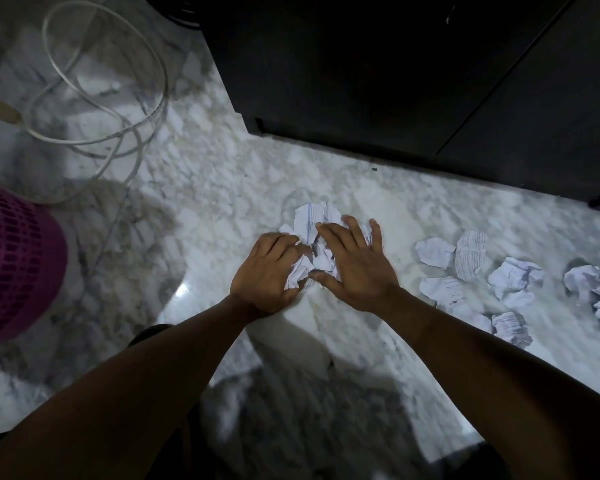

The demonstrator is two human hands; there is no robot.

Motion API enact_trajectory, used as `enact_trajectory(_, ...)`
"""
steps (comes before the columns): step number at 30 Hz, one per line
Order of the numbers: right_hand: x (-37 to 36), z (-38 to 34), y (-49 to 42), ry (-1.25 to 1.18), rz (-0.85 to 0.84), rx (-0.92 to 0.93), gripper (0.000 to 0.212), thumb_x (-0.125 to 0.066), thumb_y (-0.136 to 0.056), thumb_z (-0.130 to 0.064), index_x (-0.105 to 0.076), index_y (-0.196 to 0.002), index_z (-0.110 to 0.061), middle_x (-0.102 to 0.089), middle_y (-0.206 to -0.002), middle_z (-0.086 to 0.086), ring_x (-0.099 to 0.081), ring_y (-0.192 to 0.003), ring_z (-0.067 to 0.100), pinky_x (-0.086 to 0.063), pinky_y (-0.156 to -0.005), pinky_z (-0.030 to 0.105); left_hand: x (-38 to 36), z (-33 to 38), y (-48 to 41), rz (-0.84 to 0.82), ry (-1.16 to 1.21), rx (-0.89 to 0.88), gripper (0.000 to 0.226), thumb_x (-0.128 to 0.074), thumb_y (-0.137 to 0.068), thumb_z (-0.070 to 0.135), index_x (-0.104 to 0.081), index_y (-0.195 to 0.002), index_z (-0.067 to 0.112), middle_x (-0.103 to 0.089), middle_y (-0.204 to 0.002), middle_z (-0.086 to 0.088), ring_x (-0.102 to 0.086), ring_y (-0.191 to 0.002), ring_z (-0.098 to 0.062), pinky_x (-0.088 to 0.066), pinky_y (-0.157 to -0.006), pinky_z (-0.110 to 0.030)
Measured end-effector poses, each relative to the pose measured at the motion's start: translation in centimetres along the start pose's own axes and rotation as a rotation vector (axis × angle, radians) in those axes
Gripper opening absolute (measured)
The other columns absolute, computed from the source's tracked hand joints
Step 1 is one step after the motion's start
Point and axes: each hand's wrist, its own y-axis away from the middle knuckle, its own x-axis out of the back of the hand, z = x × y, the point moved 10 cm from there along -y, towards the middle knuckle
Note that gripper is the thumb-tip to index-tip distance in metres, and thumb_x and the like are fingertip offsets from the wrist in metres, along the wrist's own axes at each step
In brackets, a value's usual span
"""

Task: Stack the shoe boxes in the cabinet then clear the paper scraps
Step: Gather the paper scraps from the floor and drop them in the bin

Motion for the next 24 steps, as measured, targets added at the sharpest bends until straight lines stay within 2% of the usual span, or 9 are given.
enact_trajectory(3,0.2,0.0,0.0,-0.013,0.045,0.012,0.069,-0.034,-0.098,-0.065,-0.040,-0.151,-0.021,-0.048,-0.145,0.001,-0.033,-0.144,0.028,-0.016,-0.120,0.055,-0.3,-0.1,0.1,-0.035,-0.023,0.022,0.063,-0.053,-0.093,0.044,-0.051,-0.145,0.008,-0.061,-0.123,-0.011,-0.052,-0.111,-0.033,-0.041,-0.103,-0.044)
enact_trajectory(5,0.4,0.0,0.1,-0.028,0.076,0.018,0.062,-0.041,-0.098,-0.058,-0.046,-0.146,-0.020,-0.051,-0.140,0.002,-0.037,-0.140,0.028,-0.019,-0.120,0.052,-0.4,-0.3,0.1,-0.050,-0.053,0.051,0.066,-0.052,-0.092,0.044,-0.048,-0.148,0.009,-0.060,-0.124,-0.012,-0.051,-0.110,-0.034,-0.042,-0.101,-0.044)
enact_trajectory(8,1.1,-0.2,0.2,-0.074,0.142,0.037,0.052,-0.052,-0.095,-0.047,-0.055,-0.135,-0.016,-0.055,-0.133,0.006,-0.045,-0.131,0.028,-0.026,-0.116,0.046,-0.3,-0.2,0.0,-0.037,-0.079,0.059,0.060,-0.057,-0.091,0.042,-0.055,-0.142,0.010,-0.059,-0.126,-0.013,-0.053,-0.108,-0.036,-0.044,-0.096,-0.046)
enact_trajectory(10,1.3,-0.2,0.2,-0.107,0.175,0.031,0.049,-0.057,-0.091,-0.042,-0.059,-0.131,-0.013,-0.054,-0.135,0.009,-0.047,-0.128,0.030,-0.030,-0.113,0.044,-0.1,0.0,0.0,-0.019,-0.069,0.052,0.058,-0.060,-0.090,0.040,-0.058,-0.139,0.008,-0.058,-0.131,-0.015,-0.054,-0.109,-0.035,-0.045,-0.095,-0.046)
enact_trajectory(12,1.4,-0.2,0.3,-0.107,0.183,0.025,0.047,-0.057,-0.090,-0.040,-0.060,-0.128,-0.013,-0.051,-0.143,0.009,-0.046,-0.129,0.029,-0.030,-0.113,0.044,-0.2,-0.3,0.1,-0.035,-0.054,0.079,0.056,-0.058,-0.090,0.041,-0.059,-0.136,0.009,-0.051,-0.145,-0.014,-0.051,-0.112,-0.033,-0.043,-0.099,-0.042)
enact_trajectory(14,1.4,-0.3,0.4,-0.098,0.183,0.030,0.044,-0.057,-0.089,-0.038,-0.061,-0.125,-0.013,-0.053,-0.142,0.006,-0.046,-0.130,0.029,-0.032,-0.111,0.044,-0.5,-0.5,0.2,-0.071,-0.047,0.091,0.053,-0.056,-0.089,0.041,-0.061,-0.132,0.010,-0.043,-0.155,-0.010,-0.048,-0.115,-0.031,-0.040,-0.102,-0.039)
enact_trajectory(19,1.7,-0.3,0.5,-0.053,0.214,0.005,0.032,-0.059,-0.085,-0.031,-0.059,-0.111,-0.013,-0.058,-0.116,0.005,-0.052,-0.111,0.030,-0.038,-0.094,0.041,-0.3,-0.3,0.0,-0.050,-0.028,0.063,0.037,-0.063,-0.087,0.033,-0.066,-0.116,0.010,-0.059,-0.138,-0.007,-0.053,-0.112,-0.035,-0.040,-0.103,-0.040)
enact_trajectory(21,1.8,-0.4,0.6,-0.049,0.216,0.012,0.037,-0.057,-0.084,-0.032,-0.055,-0.117,-0.015,-0.057,-0.111,0.004,-0.053,-0.107,0.031,-0.036,-0.089,0.040,-0.1,-0.3,0.0,-0.039,-0.015,0.064,0.042,-0.062,-0.088,0.031,-0.064,-0.124,0.010,-0.062,-0.132,-0.005,-0.053,-0.112,-0.034,-0.041,-0.102,-0.041)
enact_trajectory(24,1.4,-0.1,0.5,-0.112,0.182,-0.005,0.073,-0.062,-0.082,-0.030,-0.035,-0.148,-0.018,-0.058,-0.112,0.000,-0.050,-0.107,0.025,-0.031,-0.087,0.036,-0.5,-0.5,0.2,-0.071,-0.027,0.065,0.061,-0.058,-0.092,0.035,-0.048,-0.148,0.012,-0.061,-0.128,-0.004,-0.050,-0.110,-0.030,-0.041,-0.100,-0.043)
